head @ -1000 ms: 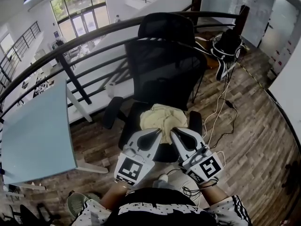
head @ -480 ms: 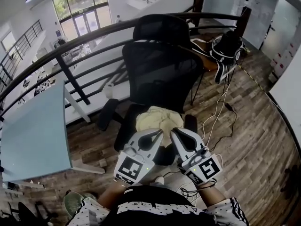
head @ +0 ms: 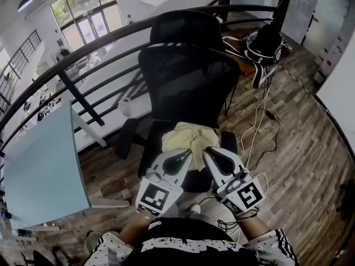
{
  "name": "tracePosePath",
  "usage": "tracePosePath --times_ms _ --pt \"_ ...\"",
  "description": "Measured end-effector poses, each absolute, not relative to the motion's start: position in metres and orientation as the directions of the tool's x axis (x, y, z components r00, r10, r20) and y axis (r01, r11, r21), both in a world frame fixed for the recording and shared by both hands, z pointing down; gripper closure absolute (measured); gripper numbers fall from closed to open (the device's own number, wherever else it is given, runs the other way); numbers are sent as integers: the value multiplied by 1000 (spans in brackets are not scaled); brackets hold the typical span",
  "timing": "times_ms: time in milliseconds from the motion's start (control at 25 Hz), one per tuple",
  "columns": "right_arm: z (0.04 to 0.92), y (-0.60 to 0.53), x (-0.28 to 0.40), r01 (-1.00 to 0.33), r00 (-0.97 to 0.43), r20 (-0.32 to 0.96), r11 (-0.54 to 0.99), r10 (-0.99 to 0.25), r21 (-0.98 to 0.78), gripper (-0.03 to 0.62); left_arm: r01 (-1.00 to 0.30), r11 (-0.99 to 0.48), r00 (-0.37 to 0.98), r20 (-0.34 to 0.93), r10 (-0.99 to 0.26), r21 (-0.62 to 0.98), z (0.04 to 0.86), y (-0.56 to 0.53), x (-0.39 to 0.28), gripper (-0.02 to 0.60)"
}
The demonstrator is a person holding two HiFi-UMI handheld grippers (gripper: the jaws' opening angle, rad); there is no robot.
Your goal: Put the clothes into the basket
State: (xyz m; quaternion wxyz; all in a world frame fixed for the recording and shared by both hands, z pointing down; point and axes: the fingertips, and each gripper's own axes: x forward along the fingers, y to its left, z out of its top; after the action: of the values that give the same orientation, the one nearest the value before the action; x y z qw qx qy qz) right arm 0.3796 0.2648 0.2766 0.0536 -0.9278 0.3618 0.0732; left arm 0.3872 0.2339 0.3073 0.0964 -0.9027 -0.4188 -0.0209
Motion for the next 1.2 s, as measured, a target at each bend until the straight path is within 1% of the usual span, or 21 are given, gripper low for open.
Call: tracePosePath --times_ms 320,640,760,960,1200 --pt "287 259 411 -606 791 -149 -793 -593 -60 563 813 -565 580 130 804 -139 318 229 419 568" --pt "305 249 438 -566 822 -119 -821 -557 -68 563 866 -493 499 80 863 -88 336 228 442 568" --pt "314 249 446 -551 833 -107 -831 -543 -74 563 873 -484 487 72 870 -59 347 227 450 568" --pt "339 251 458 -536 844 -72 -841 -532 -78 563 871 -491 491 105 865 -30 375 222 464 568" --pt "373 251 467 -528 849 -34 -845 -527 -83 563 889 -458 458 88 885 -14 400 223 474 568"
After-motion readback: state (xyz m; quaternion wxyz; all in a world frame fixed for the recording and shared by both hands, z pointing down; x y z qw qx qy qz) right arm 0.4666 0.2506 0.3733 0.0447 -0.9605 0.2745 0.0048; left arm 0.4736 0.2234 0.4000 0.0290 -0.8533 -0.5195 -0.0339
